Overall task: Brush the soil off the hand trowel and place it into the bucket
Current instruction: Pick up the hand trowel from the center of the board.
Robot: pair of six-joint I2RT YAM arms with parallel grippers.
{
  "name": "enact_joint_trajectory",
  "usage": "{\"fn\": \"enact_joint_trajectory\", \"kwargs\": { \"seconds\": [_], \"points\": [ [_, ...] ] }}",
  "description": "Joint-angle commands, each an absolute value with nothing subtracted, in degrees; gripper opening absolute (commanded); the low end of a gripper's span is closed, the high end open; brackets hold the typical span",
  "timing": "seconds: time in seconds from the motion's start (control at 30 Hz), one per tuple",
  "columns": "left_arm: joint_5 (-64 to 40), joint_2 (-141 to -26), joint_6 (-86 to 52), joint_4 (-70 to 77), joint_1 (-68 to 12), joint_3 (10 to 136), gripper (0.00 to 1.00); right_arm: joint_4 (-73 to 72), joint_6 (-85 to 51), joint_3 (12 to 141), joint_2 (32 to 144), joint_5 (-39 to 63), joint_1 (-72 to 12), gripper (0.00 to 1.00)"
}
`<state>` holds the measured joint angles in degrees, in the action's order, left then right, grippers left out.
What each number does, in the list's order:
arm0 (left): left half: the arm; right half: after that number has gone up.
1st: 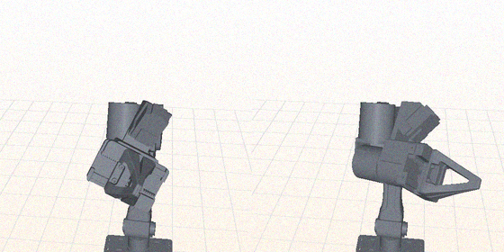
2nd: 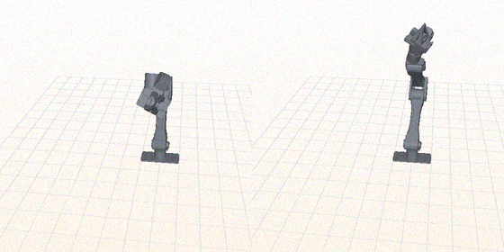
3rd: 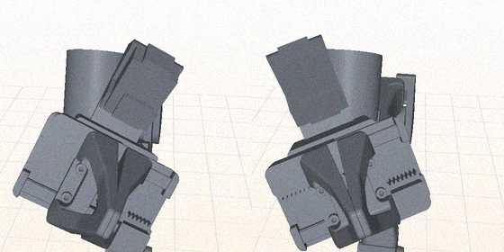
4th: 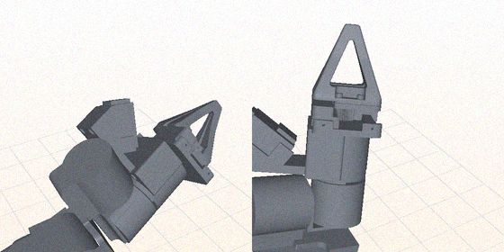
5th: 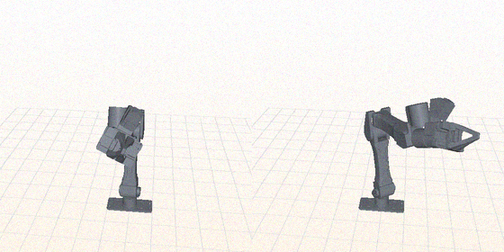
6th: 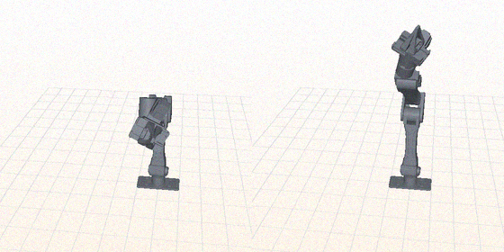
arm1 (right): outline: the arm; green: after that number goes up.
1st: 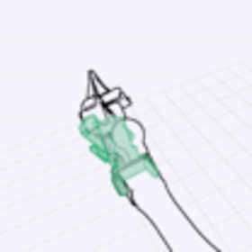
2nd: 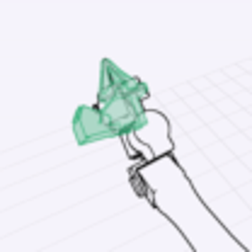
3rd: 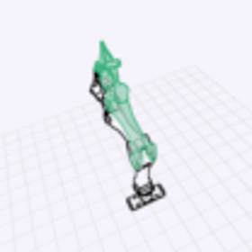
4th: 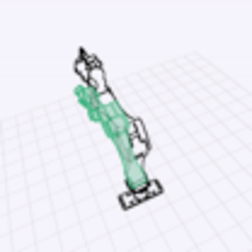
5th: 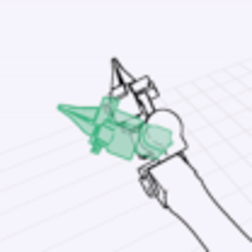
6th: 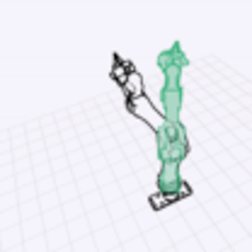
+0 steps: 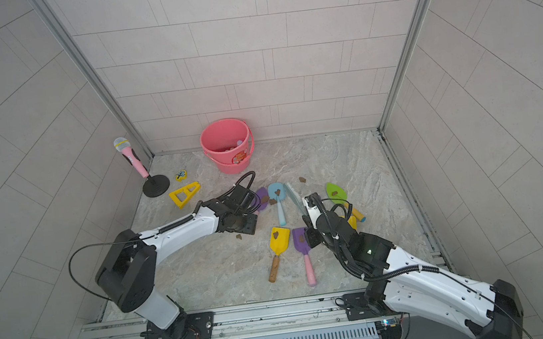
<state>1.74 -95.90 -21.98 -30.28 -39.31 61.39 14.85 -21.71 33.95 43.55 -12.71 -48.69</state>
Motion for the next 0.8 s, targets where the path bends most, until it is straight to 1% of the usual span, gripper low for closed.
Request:
{"fn": "enact_joint_trajectory", "kwargs": {
  "seconds": [0.0, 0.1, 0.27, 0.4, 0.77],
  "points": [
    [2.2, -98.4, -21.2, -28.0, -39.5, 62.3, 0.64, 15.2, -22.5, 34.8, 43.5, -13.6, -48.5, 0.0],
    [2.6, -100.5, -21.6, -27.7, -39.5, 63.1, 0.62, 15.4, -22.5, 35.1, 43.7, -13.5, -48.5, 0.0],
    [2.9, -103.1, -22.3, -27.6, -39.5, 64.1, 0.52, 15.8, -22.5, 34.9, 43.5, -13.6, -48.5, 0.0],
    [3.2, -104.1, -22.7, -28.0, -39.5, 64.2, 0.47, 16.1, -22.5, 34.8, 42.9, -13.7, -48.5, 0.0],
    [4.9, -102.7, -23.3, -30.2, -39.5, 63.6, 0.21, 16.2, -23.0, 35.0, 42.1, -13.8, -48.5, 0.0]
  ]
}}
